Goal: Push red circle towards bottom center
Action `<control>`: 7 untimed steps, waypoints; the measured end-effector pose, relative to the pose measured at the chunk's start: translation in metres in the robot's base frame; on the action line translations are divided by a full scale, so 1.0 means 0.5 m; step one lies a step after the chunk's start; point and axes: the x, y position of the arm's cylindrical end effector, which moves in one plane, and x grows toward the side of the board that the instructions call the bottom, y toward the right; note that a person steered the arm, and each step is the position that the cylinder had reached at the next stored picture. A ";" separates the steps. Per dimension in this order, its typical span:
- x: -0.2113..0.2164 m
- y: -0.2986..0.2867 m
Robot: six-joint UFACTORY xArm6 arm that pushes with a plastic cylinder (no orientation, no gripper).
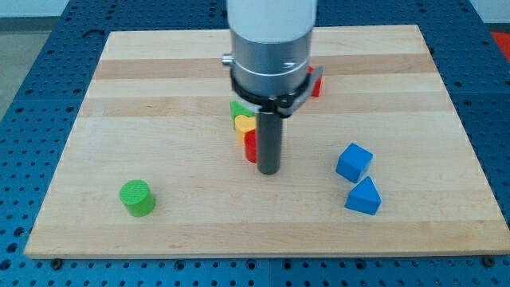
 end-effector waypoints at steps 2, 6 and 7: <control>-0.014 -0.146; -0.124 -0.141; -0.125 -0.081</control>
